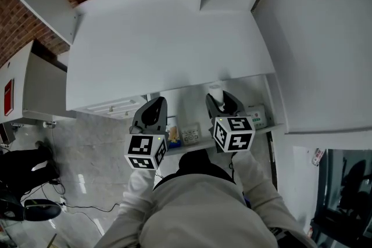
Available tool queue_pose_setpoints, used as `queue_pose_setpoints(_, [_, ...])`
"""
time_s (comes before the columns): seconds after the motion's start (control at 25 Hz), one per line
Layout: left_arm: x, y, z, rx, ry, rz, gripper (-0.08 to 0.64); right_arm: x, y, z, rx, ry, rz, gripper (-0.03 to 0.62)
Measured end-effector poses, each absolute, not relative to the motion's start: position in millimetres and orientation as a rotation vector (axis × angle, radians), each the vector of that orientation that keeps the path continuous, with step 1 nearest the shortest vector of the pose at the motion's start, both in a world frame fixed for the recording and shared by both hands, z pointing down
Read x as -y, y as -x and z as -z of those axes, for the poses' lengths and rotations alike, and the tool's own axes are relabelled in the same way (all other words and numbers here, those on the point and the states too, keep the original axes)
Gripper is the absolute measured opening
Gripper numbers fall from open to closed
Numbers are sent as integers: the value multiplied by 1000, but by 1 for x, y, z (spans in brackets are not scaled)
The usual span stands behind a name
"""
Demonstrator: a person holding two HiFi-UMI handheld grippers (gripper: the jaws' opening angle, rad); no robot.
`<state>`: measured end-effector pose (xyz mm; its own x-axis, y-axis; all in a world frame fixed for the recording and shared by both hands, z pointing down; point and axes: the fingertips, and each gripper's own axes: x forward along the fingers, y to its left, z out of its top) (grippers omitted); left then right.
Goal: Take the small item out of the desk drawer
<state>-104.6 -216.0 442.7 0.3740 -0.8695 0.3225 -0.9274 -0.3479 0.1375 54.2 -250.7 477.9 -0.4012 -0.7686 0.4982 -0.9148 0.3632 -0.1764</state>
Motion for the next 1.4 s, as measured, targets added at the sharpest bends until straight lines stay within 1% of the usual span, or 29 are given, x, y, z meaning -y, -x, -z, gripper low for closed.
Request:
queue_pose_setpoints(0.72, [214,108,-426,1609,-2393,-218,23,231,-77,-422,2379,-1654,-570,204])
queue_pose_setpoints(1.4, [210,114,-419,1624,-2402,-206,23,221,-83,-398,2418,-1712,-496,198])
